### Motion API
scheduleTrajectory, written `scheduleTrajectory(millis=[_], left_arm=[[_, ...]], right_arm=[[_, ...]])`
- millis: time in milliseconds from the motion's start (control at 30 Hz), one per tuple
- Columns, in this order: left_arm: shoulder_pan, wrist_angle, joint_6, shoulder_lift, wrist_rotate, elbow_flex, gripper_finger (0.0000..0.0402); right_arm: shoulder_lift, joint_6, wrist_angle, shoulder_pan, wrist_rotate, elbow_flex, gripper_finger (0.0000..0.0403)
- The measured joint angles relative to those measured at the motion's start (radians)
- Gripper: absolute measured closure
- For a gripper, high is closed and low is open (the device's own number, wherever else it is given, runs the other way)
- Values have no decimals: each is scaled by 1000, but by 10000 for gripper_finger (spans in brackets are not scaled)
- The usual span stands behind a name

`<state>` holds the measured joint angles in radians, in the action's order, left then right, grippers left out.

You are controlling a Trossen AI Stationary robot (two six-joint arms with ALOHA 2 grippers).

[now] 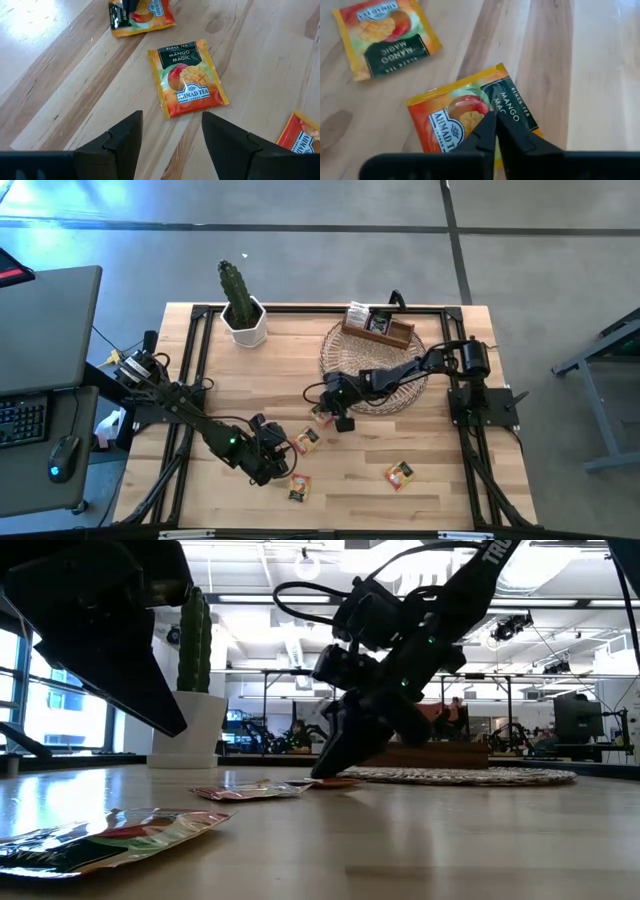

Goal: Pick & Place Tea
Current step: Put the yellow tea bag into the right section of the wooden organizer

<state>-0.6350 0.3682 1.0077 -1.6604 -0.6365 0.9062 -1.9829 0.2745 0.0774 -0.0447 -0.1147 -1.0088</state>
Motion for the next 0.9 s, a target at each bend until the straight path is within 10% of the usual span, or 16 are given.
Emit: scheduleTrajectory(millis=[433, 900], left_arm=[[0, -2, 0, 0, 1, 0, 199], [0, -3, 0, 0, 1, 0, 199]], right_arm=[[59, 2, -23, 32, 118, 6, 376], [34, -51, 53, -15, 86, 3, 219]])
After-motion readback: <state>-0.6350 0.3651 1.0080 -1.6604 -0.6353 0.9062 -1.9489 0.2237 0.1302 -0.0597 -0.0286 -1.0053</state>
